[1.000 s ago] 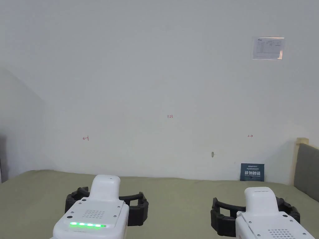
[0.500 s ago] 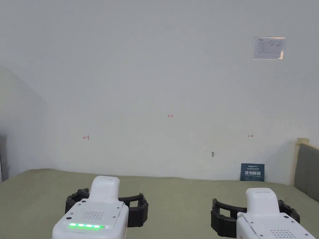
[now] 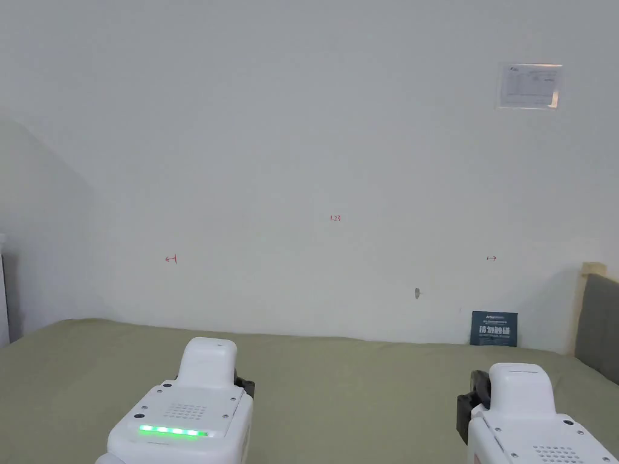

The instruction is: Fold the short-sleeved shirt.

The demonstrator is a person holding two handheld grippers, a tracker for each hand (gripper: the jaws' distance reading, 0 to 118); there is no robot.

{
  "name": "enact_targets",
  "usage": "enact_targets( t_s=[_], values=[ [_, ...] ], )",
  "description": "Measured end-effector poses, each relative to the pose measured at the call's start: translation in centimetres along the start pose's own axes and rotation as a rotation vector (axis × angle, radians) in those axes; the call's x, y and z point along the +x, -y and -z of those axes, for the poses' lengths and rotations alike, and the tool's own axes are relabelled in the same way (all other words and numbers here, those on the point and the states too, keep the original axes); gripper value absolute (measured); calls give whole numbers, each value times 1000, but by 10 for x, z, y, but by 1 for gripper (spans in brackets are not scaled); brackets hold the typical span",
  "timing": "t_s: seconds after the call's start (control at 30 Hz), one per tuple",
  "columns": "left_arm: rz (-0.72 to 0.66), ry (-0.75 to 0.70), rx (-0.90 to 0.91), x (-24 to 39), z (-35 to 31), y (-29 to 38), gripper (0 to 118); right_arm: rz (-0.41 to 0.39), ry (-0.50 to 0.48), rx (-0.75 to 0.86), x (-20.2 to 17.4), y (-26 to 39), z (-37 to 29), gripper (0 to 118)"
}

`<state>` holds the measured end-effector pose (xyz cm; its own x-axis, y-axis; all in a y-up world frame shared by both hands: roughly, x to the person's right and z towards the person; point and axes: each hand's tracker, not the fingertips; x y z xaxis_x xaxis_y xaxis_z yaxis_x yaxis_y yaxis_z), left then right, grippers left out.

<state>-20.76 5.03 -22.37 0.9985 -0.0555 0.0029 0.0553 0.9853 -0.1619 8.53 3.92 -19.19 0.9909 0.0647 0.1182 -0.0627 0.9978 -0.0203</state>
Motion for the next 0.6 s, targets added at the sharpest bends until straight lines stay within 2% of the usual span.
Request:
enact_targets(
  t_s=[0.07, 0.17, 0.43, 0.53, 0.6],
  values=[
    [-9, 21, -12, -2, 2, 1, 0, 9, -27, -25, 2, 3, 0, 0],
    [-12, 19, -13, 0, 5, 3, 0, -20, 2, -17, 2, 5, 0, 0],
    [-22, 23, -62, -13, 11, 15, 0, -21, 20, -61, 5, 13, 2, 0],
    [-33, -10, -79, -37, 13, 18, 0, -35, 2, -73, -7, 15, 8, 0],
    [-42, -64, -78, -60, 10, 18, 0, -31, -44, -79, -26, 18, 16, 0]
  ],
)
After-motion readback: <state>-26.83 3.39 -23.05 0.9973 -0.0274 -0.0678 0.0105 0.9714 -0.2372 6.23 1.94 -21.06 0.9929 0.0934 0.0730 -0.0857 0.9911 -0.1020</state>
